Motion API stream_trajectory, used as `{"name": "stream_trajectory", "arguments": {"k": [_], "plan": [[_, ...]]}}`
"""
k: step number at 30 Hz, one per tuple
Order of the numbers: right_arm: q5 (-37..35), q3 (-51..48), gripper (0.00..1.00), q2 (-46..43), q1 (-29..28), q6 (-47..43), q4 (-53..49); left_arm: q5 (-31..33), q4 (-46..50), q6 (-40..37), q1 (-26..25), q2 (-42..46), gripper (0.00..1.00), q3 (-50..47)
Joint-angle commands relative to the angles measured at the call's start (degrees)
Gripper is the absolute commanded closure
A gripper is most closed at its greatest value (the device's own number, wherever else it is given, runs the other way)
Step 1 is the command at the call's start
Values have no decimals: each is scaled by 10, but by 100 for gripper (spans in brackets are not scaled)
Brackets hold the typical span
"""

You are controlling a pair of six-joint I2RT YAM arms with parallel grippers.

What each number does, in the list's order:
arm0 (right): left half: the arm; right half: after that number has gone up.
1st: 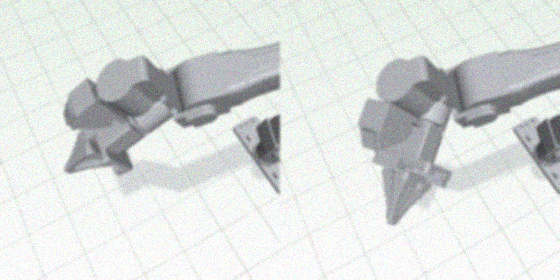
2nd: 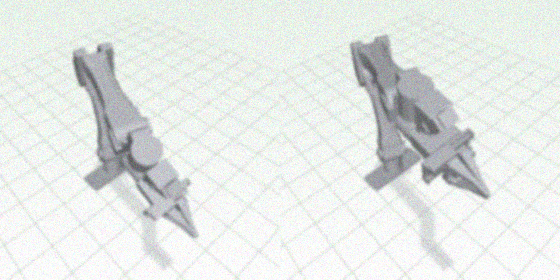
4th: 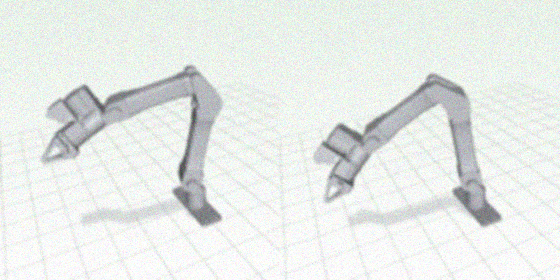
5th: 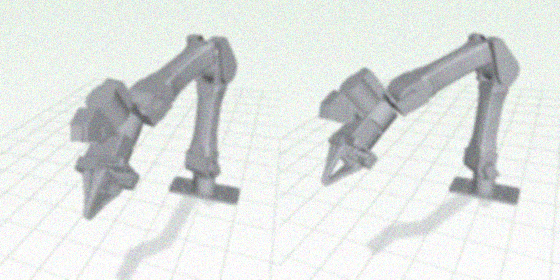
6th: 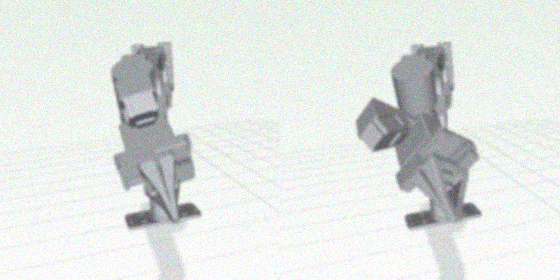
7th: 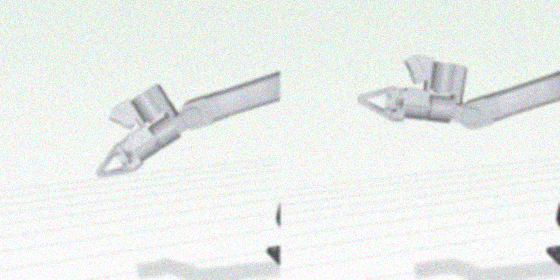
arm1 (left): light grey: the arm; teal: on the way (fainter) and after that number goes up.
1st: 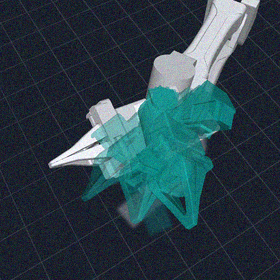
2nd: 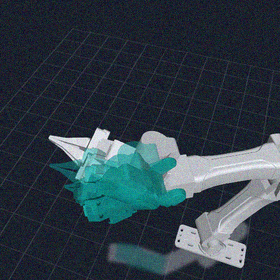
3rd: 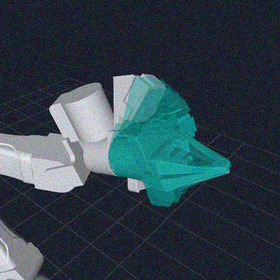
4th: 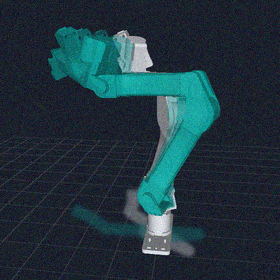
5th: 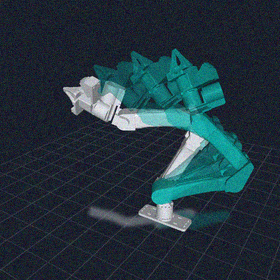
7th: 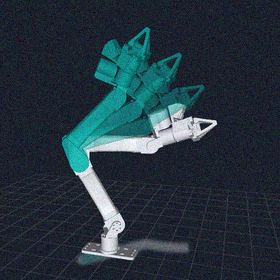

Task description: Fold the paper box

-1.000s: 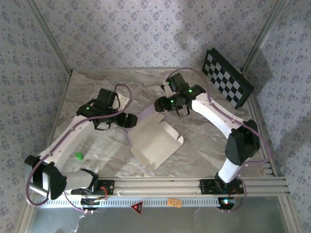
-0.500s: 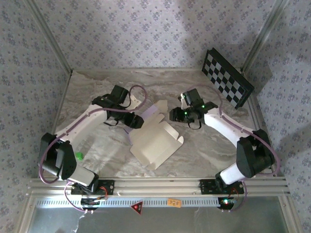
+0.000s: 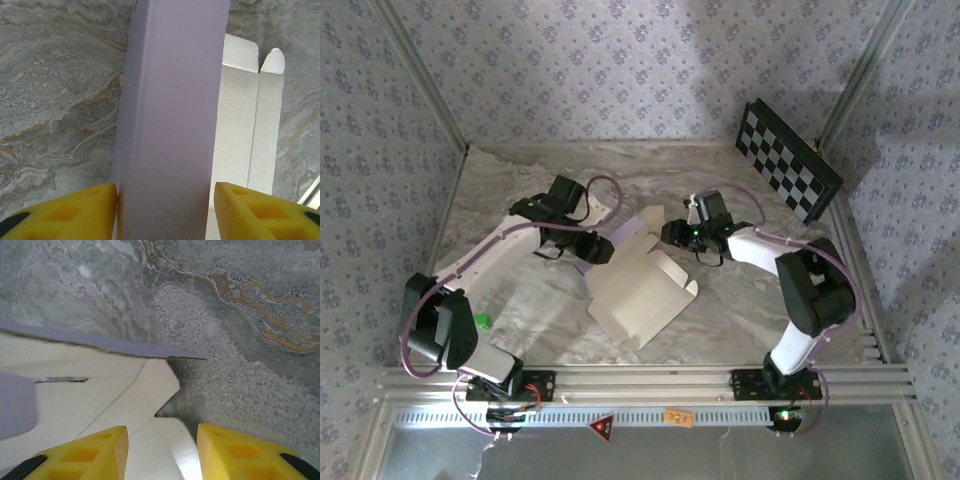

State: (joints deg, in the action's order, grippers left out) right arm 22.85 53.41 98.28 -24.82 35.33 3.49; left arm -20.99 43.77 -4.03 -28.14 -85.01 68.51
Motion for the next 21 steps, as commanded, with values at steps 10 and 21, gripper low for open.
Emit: {"name": "stream_trajectory", "arguments": {"k": [10, 21], "plan": [[60, 1, 58, 95, 3, 76, 177, 1, 11, -1, -3, -15, 46, 0], [69, -6, 58, 116, -5, 101, 213, 3, 11, -4, -3, -16, 46, -3]]}}
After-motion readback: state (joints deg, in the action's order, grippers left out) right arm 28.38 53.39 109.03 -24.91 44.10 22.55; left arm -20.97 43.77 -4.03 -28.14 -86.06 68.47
